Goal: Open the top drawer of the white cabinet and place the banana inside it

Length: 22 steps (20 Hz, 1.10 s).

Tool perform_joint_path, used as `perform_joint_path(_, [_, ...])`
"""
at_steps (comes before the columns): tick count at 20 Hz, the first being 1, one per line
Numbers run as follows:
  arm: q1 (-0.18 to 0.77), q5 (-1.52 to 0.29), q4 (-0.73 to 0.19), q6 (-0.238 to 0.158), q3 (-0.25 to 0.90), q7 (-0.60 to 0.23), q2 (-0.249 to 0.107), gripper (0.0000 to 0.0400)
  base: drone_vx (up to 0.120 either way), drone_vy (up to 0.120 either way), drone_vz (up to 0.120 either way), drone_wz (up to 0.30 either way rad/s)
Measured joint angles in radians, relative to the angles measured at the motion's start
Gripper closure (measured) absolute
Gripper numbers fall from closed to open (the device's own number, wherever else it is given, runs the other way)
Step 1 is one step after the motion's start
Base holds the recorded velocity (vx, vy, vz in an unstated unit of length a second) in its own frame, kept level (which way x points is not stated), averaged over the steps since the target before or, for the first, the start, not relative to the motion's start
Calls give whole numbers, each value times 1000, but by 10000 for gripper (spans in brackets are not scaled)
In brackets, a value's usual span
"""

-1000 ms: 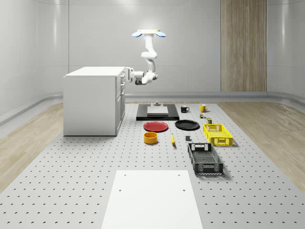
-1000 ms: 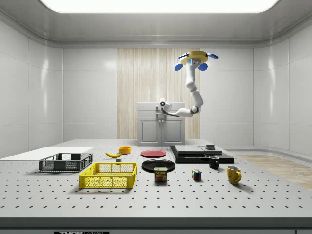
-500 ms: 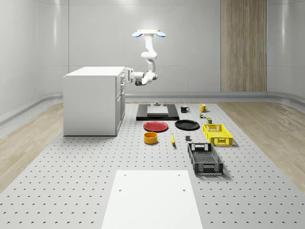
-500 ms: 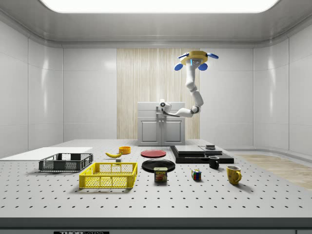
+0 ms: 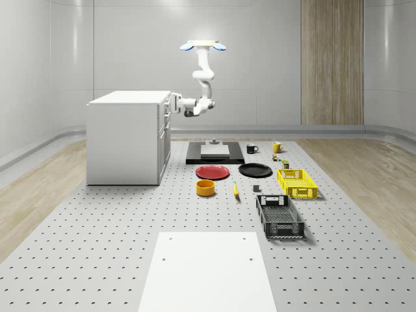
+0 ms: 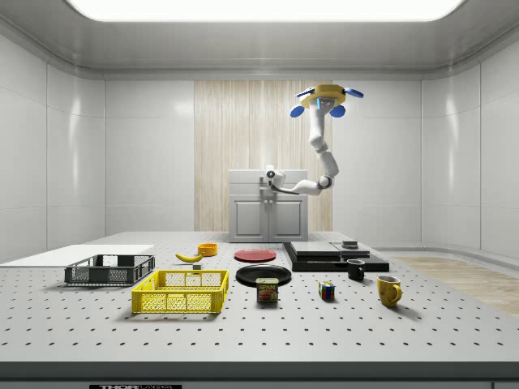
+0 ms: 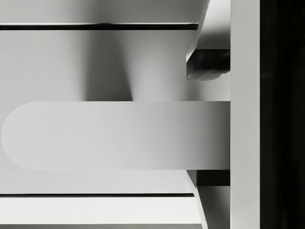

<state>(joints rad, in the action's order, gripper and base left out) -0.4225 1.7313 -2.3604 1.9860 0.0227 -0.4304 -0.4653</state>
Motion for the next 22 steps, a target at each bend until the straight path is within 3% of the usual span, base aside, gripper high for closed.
perform_joint_path(2, [2, 0, 0, -1, 1, 1, 0, 242, 0, 0, 0, 0])
perform_joint_path(4, [-2, 12, -7, -2, -1, 54, 7, 258, 0, 0, 0, 0])
perform_joint_path(6, [0, 7, -6, -4, -2, 39, 3, 273, 0, 0, 0, 0])
perform_joint_path(11, [15, -28, -20, -31, -23, -6, -20, 261, 0, 0, 0, 0])
perform_joint_path(13, [17, -29, -33, -42, -34, 40, -20, 264, 0, 0, 0, 0])
perform_joint_path(14, [12, -40, -49, -48, -46, 104, -11, 158, 0, 0, 0, 0])
perform_joint_path(15, [-1, -125, -45, -37, -70, 36, -17, 63, 0, 0, 0, 0])
perform_joint_path(16, [-21, -204, -43, -41, -116, 67, -22, 0, 0, 0, 0, 0])
perform_joint_path(17, [-48, -268, -30, -68, -175, 37, -39, 24, 0, 0, 0, 0])
perform_joint_path(18, [-89, -282, -21, -60, -216, -6, -54, 84, 0, 0, 0, 0])
perform_joint_path(19, [-108, -258, -34, -53, -233, 44, -52, 129, 0, 0, 0, 0])
perform_joint_path(22, [-116, -216, -49, -52, -242, 24, -69, 216, 0, 0, 0, 0])
